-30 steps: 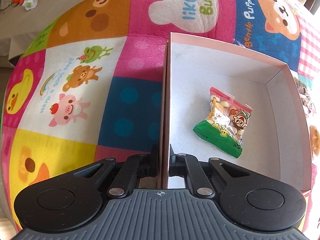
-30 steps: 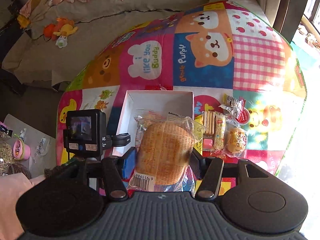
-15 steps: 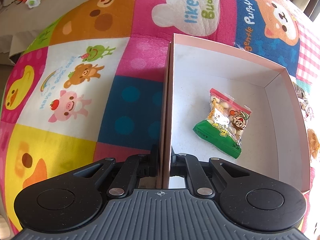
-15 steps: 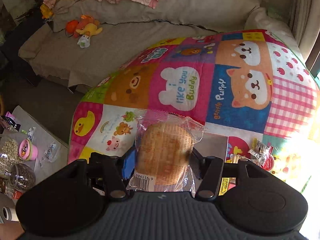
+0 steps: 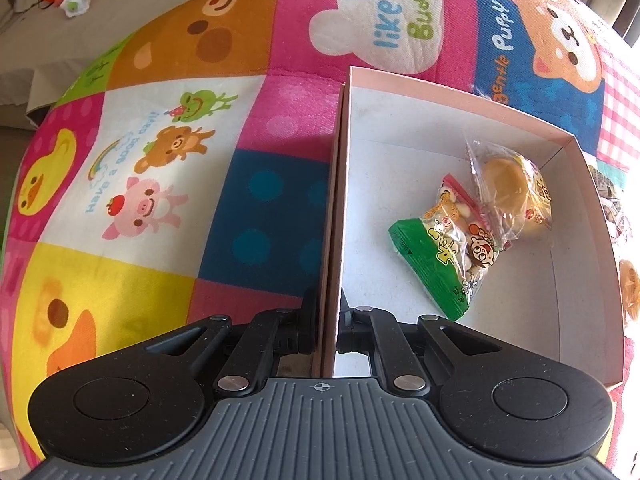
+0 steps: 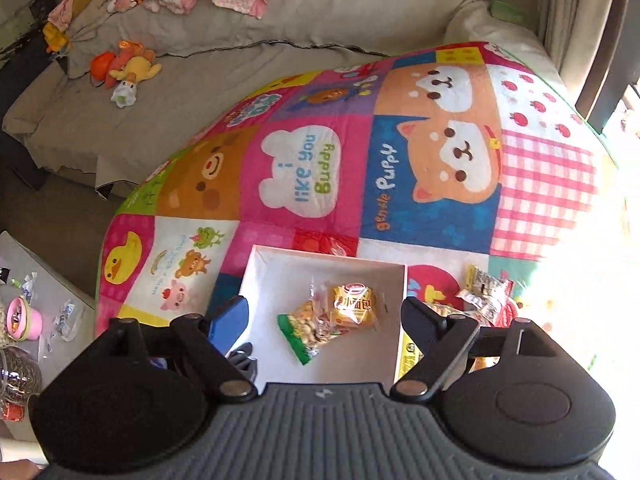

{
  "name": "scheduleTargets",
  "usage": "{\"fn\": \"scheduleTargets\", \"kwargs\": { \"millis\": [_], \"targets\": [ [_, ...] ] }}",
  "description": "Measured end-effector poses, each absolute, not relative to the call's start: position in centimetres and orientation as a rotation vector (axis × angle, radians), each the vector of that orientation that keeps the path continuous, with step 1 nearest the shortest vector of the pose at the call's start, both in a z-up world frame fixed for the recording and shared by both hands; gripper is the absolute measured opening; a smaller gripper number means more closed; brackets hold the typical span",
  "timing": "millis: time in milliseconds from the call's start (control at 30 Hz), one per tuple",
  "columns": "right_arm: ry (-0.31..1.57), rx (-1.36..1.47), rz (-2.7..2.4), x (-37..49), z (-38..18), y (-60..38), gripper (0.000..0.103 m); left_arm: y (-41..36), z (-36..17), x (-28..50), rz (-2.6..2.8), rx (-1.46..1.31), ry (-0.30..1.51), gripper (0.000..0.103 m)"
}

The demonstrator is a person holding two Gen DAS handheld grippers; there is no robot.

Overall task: Organize objects
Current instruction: 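Carry the bread bun into the pink box and release it, then grasp the rice-cracker stick pack with the right gripper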

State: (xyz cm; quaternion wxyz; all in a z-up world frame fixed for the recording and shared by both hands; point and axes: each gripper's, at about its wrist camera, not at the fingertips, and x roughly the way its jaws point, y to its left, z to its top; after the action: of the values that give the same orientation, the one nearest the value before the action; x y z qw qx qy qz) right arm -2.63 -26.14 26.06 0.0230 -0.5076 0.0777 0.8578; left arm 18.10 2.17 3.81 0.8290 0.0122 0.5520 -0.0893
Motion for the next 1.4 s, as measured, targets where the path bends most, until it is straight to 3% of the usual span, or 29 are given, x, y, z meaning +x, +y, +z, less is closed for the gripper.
{"fn": "scheduleTargets", "kwargs": {
  "millis": [367,767,800,933,1033,1167,1400],
  "targets": [
    [0.237,-1.687,2.397,3.1,16.4,-18.0,0.085,1.6,4.0,17.9,-0.162,0.064,1.174,0.01],
    [0.156,-1.777,2.354,5.9,9.4,-14.2,0.085,1.1,4.0,18.3,-0.159,0.102,1.184,0.01],
    [0.149,-1.8,2.37,6.0,9.0,-14.4,0.084,1.1,4.0,18.3,-0.156,0.098,1.184,0.01],
    [0.182,-1.917,2.449,6.4,8.0,-16.0,0.059,1.4,4.0,18.5,-0.152,0.078,1.195,0.009],
    [0.26,-1.927,2.491,5.4,7.3,-16.4,0.051,1.5,4.1,18.4,-0.156,0.074,1.201,0.009],
    [0.551,-1.864,2.553,2.8,6.0,-15.1,0.048,1.4,4.0,18.1,-0.166,0.09,1.184,0.009],
    [0.722,-1.84,2.524,2.1,3.3,-14.4,0.042,1.7,4.0,17.5,-0.192,0.106,1.175,0.01]
  ]
}}
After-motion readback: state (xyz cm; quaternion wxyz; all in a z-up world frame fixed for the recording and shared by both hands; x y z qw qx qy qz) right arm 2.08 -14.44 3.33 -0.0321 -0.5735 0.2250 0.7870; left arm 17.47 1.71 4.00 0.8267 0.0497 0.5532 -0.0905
